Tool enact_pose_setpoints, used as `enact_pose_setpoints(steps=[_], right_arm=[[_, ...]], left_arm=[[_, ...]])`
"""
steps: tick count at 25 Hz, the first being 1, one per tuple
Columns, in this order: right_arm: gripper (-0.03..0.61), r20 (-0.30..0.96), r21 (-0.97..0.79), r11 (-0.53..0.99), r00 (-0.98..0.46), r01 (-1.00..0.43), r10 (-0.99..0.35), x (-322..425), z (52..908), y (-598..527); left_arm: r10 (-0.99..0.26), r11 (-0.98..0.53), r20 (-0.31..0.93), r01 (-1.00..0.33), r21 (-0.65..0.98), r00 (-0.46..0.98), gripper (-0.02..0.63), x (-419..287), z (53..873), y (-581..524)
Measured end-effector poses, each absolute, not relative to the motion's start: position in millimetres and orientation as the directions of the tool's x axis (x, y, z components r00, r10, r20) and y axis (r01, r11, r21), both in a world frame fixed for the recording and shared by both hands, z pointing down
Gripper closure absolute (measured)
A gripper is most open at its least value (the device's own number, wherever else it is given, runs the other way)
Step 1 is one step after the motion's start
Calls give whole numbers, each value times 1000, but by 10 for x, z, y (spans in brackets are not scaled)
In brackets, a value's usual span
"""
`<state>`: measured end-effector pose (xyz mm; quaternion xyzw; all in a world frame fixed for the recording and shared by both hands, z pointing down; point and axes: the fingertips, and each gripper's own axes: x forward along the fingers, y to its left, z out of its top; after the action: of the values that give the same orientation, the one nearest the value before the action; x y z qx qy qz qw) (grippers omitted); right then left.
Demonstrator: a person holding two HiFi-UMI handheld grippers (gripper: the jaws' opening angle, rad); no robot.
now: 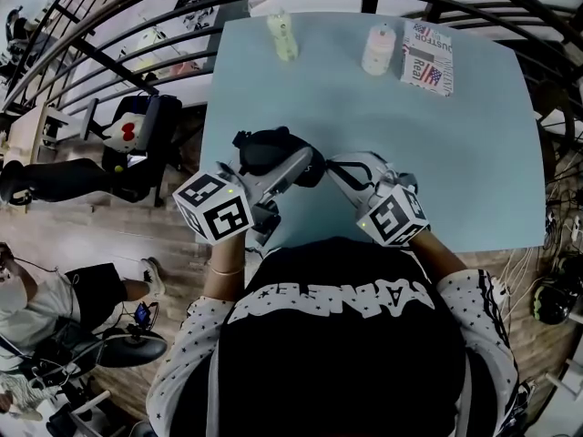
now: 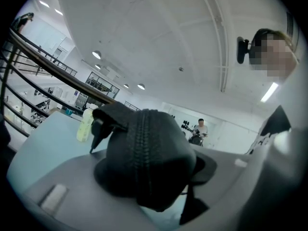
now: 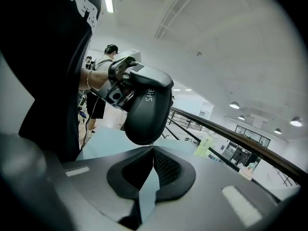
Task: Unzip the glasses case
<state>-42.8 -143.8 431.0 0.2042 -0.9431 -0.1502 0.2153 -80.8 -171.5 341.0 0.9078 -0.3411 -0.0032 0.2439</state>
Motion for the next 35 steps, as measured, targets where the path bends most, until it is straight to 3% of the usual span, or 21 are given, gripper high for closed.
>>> enact_pose_setpoints(steps=[35], right_arm=[[569,345,416,855,-816,-310,-463,-288,4106,-1524]], left_arm=[[-533,-687,180,-547,478,827,614,-593,3506,-1663]])
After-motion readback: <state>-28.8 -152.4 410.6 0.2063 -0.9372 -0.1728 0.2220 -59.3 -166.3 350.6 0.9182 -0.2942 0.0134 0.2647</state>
